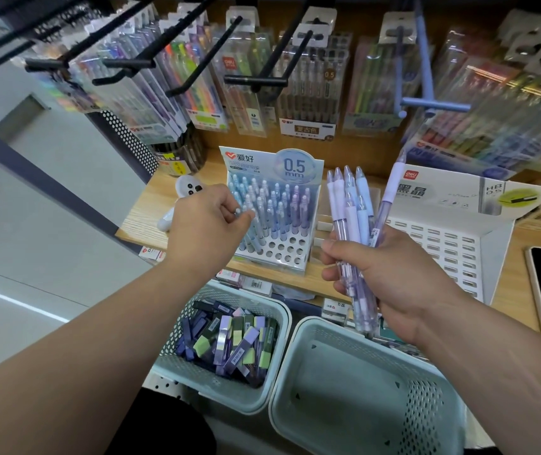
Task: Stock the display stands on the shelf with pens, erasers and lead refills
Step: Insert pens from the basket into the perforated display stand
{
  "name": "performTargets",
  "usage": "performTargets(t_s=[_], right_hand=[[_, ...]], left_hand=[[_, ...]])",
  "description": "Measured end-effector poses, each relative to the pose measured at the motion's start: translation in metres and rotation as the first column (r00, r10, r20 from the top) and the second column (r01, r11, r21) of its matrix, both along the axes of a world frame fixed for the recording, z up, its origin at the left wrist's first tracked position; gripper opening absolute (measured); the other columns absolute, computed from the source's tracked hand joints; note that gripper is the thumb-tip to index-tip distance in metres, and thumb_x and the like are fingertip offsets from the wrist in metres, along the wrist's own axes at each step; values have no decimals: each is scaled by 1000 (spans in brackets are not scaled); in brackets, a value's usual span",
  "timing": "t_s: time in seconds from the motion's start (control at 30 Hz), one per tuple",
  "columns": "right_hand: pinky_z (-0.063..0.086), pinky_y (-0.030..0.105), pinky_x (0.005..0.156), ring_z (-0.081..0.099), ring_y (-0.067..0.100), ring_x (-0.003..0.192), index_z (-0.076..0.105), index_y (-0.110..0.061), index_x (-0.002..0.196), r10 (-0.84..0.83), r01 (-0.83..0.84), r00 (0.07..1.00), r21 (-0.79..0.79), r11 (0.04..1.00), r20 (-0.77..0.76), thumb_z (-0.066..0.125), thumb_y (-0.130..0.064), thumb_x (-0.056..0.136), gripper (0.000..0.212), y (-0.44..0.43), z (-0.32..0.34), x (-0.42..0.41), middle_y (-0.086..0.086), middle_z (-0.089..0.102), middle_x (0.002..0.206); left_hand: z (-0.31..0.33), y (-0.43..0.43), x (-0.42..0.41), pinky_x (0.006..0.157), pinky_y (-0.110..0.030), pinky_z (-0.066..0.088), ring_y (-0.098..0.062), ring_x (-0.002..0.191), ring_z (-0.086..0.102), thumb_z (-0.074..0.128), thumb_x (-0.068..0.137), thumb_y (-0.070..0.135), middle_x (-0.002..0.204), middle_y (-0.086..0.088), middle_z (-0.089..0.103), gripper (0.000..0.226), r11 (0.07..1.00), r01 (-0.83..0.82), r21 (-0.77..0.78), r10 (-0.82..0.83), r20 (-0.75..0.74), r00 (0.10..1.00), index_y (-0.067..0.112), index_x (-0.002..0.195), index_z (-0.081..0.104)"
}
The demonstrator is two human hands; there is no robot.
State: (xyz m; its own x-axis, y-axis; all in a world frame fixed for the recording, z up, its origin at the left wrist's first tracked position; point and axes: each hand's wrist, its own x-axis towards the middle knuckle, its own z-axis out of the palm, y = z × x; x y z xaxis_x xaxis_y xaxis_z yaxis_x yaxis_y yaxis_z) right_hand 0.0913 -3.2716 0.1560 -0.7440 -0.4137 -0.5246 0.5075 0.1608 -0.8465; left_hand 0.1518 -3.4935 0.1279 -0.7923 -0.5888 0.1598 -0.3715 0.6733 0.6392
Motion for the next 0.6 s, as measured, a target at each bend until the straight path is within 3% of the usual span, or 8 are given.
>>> performTargets(t_s=[0.4,0.5,0.6], right_hand=[[56,34,64,70,21,67,67,-9,108,21,-22,1000,19,1000,23,76,-11,87,22,2,2,0,9,74,79],[56,36,68,71,20,67,69,-8,106,58,-58,997,11,998,48,75,-9,87,20,3,3,2,10,75,80],[57,33,66,70,22,69,68,-5,108,101,-101,993,-13,995,56,75,-8,87,22,3,6,4,12,73,81]], left_hand=[[-15,4,1,55,-27,46,-10,58,59,82,81,27,60,7,61,27,995,69,-65,-63,88,994,18,76,57],[-10,4,-2,62,-30,53,-13,63,64,84,78,36,65,2,66,29,1000,9,25,-11,67,998,18,87,64],[4,7,-5,62,-32,54,-17,61,66,81,79,46,65,-1,66,30,994,-66,89,65,9,998,22,84,64]])
